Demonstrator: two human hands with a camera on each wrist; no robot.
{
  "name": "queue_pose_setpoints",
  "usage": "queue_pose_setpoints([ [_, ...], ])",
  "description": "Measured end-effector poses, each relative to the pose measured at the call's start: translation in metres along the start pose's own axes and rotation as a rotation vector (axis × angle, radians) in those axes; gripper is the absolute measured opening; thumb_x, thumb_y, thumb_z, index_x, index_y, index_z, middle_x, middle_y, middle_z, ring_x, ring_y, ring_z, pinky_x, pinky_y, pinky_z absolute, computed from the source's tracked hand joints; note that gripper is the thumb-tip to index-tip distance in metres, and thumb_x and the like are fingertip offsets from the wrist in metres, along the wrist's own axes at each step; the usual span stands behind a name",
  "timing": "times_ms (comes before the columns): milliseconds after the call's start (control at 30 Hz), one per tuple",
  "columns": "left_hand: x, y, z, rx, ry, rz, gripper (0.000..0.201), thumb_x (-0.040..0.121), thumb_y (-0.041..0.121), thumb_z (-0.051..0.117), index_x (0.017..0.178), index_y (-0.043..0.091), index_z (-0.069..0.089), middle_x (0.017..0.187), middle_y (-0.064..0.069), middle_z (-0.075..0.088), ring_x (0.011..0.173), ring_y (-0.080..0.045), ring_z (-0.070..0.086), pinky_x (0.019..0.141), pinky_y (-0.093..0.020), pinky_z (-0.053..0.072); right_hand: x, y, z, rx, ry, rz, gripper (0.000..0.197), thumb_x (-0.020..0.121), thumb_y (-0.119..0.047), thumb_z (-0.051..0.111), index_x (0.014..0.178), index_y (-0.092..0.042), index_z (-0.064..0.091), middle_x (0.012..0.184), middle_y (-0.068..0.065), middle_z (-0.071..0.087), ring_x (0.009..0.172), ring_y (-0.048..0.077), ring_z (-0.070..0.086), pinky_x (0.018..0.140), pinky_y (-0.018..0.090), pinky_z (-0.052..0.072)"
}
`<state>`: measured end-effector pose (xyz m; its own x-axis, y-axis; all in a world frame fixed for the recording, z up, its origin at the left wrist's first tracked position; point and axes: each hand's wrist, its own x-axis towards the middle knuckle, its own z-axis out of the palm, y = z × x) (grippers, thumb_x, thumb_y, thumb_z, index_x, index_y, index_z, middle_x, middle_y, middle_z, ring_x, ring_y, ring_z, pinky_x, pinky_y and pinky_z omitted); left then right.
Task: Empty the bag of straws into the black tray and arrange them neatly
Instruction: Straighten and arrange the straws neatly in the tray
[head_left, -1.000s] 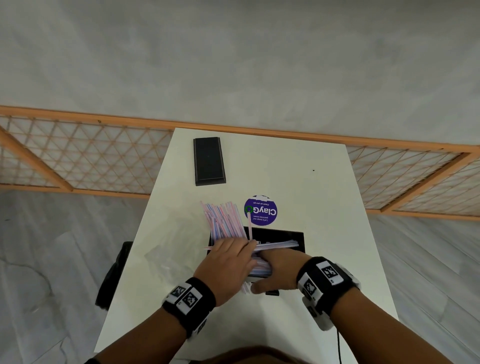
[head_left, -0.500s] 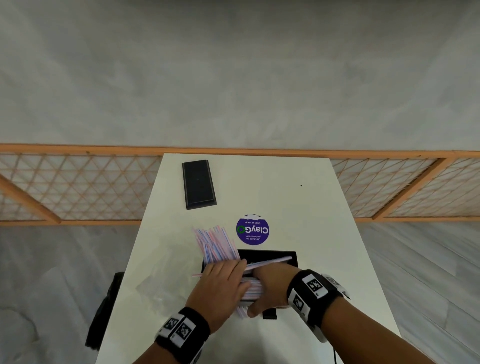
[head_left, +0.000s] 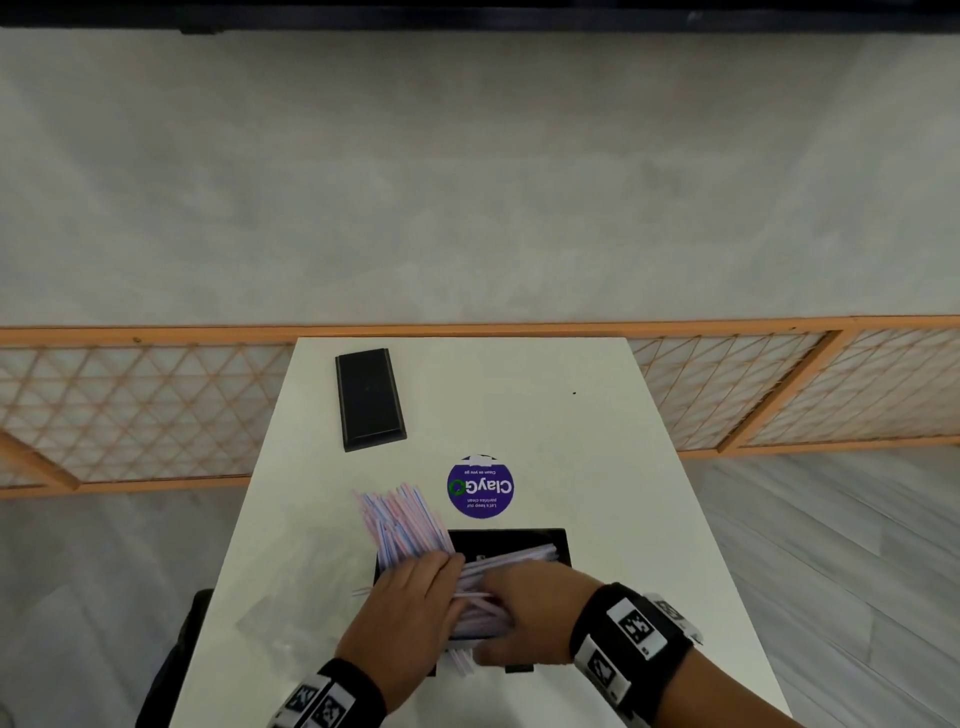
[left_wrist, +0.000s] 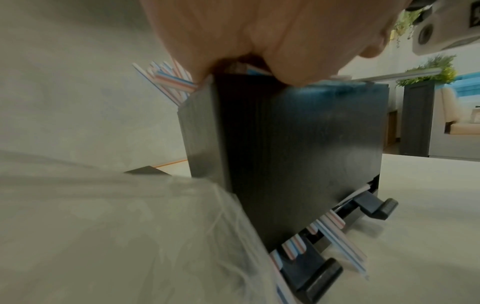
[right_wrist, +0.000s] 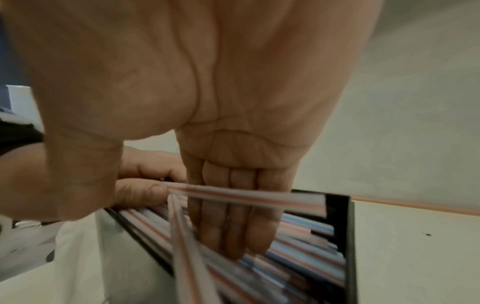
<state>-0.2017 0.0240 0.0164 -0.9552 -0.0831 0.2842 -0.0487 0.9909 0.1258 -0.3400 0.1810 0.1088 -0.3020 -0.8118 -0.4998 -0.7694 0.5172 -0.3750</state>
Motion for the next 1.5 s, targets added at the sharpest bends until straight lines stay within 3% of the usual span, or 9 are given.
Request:
queue_pose_setpoints([
  [267,0.002,0.000,0.002,0.039,0.020,0.054,0.053,0.100,0.053,0.042,0.133,0.018,0.066,0.116,0.003,0.068,0.095,-0.019,0.066,0.091,-0.033,0.036,0.021,-0.001,0.005,0.024,-0.160,0.078,0.060,0.074,-0.061,0.075,0.118,-0.022,0.064,0.112,0.004,0.071,0.099,0.026,0.065,0.090,0.037,0.055],
  [400,0.000,0.001,0.001,0.039,0.012,0.040,0.053,0.103,0.053,0.040,0.134,0.019,0.065,0.118,0.003,0.067,0.099,-0.018,0.064,0.092,-0.034,0.044,0.024,0.002,0.007,-0.001,-0.153,0.120,0.063,0.076,-0.056,0.077,0.125,-0.020,0.061,0.120,0.004,0.068,0.107,0.025,0.064,0.084,0.027,0.045],
  [533,0.003,0.004,-0.006,0.057,0.009,0.014,0.052,0.100,0.053,0.041,0.133,0.020,0.065,0.114,0.003,0.068,0.096,-0.019,0.066,0.085,-0.036,0.055,0.022,0.006,0.006,0.029,-0.177,0.128,0.064,0.073,-0.058,0.078,0.125,-0.027,0.061,0.121,0.000,0.067,0.107,0.021,0.064,0.085,0.027,0.045],
  [733,0.002,0.006,-0.010,0.067,0.018,-0.003,0.052,0.101,0.054,0.041,0.133,0.021,0.065,0.114,0.004,0.069,0.096,-0.019,0.066,0.086,-0.036,0.055,0.026,0.007,0.006,0.097,-0.213,0.134,0.070,0.063,-0.065,0.079,0.123,-0.033,0.062,0.114,-0.007,0.069,0.101,0.015,0.066,0.095,0.033,0.054],
  [1000,-0.001,0.008,-0.012,0.016,-0.008,-0.035,0.053,0.102,0.055,0.040,0.136,0.020,0.062,0.117,0.003,0.067,0.100,-0.020,0.064,0.089,-0.036,0.054,0.025,0.011,0.007,0.140,-0.209,0.125,0.075,0.053,-0.079,0.075,0.112,-0.034,0.065,0.104,-0.011,0.069,0.094,0.010,0.065,0.091,0.034,0.055],
  [1100,-0.001,0.006,-0.012,-0.021,-0.053,-0.059,0.055,0.105,0.055,0.037,0.139,0.019,0.059,0.121,0.002,0.066,0.103,-0.020,0.064,0.091,-0.038,0.053,0.024,0.010,0.006,0.126,-0.179,0.109,0.073,0.053,-0.080,0.075,0.110,-0.035,0.066,0.101,-0.012,0.070,0.091,0.009,0.065,0.087,0.031,0.055],
  [1267,0.004,0.007,-0.022,-0.127,-0.079,-0.117,0.060,0.103,0.059,0.041,0.146,0.018,0.050,0.129,0.001,0.060,0.113,-0.020,0.058,0.100,-0.037,0.048,0.010,0.008,-0.012,-0.002,0.023,0.013,0.045,0.067,-0.071,0.070,0.093,-0.037,0.057,0.087,-0.012,0.065,0.079,0.007,0.060,0.072,0.026,0.050],
  [1400,0.001,0.004,-0.045,-0.242,-0.001,-0.185,0.060,0.102,0.060,0.046,0.145,0.018,0.053,0.131,0.001,0.058,0.120,-0.020,0.052,0.110,-0.035,0.037,-0.002,0.011,-0.018,-0.035,0.218,-0.016,0.039,0.080,-0.059,0.068,0.111,-0.037,0.059,0.107,-0.016,0.065,0.097,0.008,0.060,0.081,0.025,0.048],
  [1500,-0.011,-0.001,-0.064,-0.358,0.077,-0.354,0.053,0.104,0.053,0.049,0.145,0.021,0.052,0.136,0.004,0.056,0.128,-0.014,0.047,0.114,-0.033,0.032,-0.012,0.013,-0.017,-0.070,0.277,-0.017,0.041,0.086,-0.056,0.065,0.121,-0.035,0.060,0.116,-0.016,0.062,0.106,0.010,0.059,0.081,0.020,0.040],
])
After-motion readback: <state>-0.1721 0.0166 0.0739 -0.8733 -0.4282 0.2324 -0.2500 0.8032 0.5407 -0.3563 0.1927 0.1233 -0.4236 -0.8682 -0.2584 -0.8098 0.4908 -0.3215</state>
